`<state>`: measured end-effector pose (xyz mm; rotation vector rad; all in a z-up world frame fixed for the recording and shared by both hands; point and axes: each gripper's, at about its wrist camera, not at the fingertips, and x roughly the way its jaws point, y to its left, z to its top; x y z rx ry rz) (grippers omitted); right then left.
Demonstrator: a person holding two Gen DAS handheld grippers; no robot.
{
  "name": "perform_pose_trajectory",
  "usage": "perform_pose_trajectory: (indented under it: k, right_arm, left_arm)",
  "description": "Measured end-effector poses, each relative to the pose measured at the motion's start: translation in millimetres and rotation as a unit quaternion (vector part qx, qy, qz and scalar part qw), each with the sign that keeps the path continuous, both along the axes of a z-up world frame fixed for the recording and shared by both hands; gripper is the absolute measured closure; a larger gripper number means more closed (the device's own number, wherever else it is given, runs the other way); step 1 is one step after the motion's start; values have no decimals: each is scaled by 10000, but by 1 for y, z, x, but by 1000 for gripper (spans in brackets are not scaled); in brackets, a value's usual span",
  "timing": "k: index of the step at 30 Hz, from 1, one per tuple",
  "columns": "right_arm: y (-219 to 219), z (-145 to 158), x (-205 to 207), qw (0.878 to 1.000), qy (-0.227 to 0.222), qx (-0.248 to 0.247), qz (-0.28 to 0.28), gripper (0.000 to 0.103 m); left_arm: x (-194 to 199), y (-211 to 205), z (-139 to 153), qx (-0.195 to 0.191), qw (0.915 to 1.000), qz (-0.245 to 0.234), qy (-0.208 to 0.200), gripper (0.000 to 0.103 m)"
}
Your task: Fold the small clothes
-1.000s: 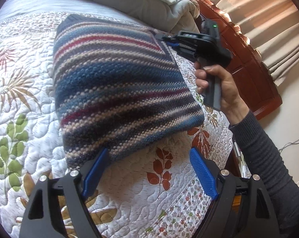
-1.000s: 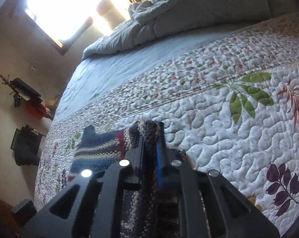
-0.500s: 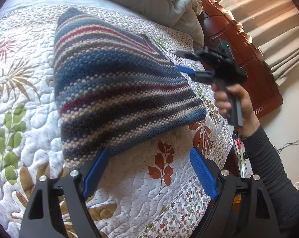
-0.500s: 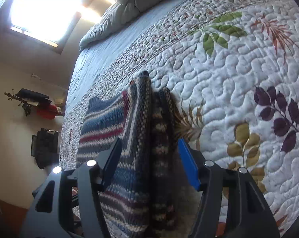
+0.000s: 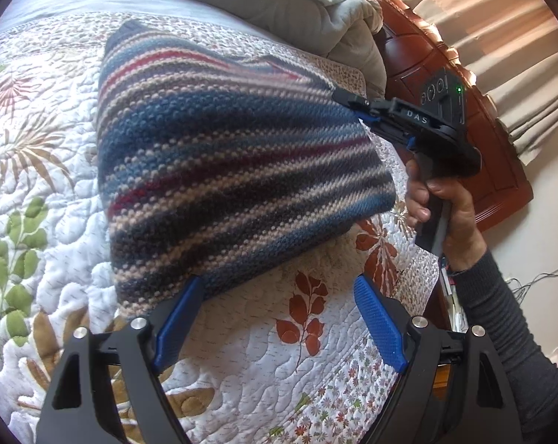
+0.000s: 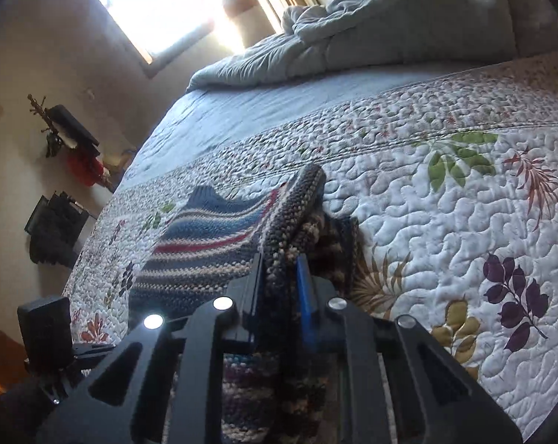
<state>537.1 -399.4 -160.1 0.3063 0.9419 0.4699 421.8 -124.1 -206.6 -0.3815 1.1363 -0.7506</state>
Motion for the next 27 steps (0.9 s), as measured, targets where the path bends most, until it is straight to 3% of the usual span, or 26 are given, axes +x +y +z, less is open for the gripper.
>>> perform_pose_trajectory:
  k: [4, 6, 8, 13, 17, 19, 21, 22, 24, 27]
  right_arm:
    - [-10, -61, 16, 9956, 873, 229, -237, 83]
    - [-17, -67, 16, 9915, 1064, 651, -358, 80]
    - [-27, -63, 17, 9851, 1271, 1079, -429, 70]
    - [-37, -25, 16, 9870, 893, 1183, -618, 65]
    - [-12, -1, -13, 9888, 673, 1322, -157, 65]
    - [-9, -5, -36, 9890, 669, 1317, -51, 65]
    - [-8, -21, -57, 9899, 783, 1184, -24, 66]
    - [-12, -29, -63, 9900, 807, 1158, -58, 69]
    - [-17, -52, -75, 9891, 1002, 1069, -130, 78]
    - [-20, -76, -89, 9883, 1051, 1088, -208, 85]
  left_arm:
    - [4, -7, -6, 30, 10000, -11, 59, 19]
    - [5, -7, -7, 29, 9999, 11, 97, 19]
    - [4, -7, -4, -13, 9999, 3, 140, 19]
    - [2, -1, 17, -407, 9992, -9, 31, 19]
    - [19, 8, 45, -766, 9960, 243, -395, 19]
    - [42, 13, 57, -873, 9937, 354, -607, 19]
    - [67, 14, 51, -895, 9943, 430, -399, 20]
    - [85, 12, 40, -884, 9952, 412, -109, 21]
    - [107, 13, 21, -736, 9960, 472, 182, 33]
    - [129, 15, -1, -884, 9929, 442, 666, 41]
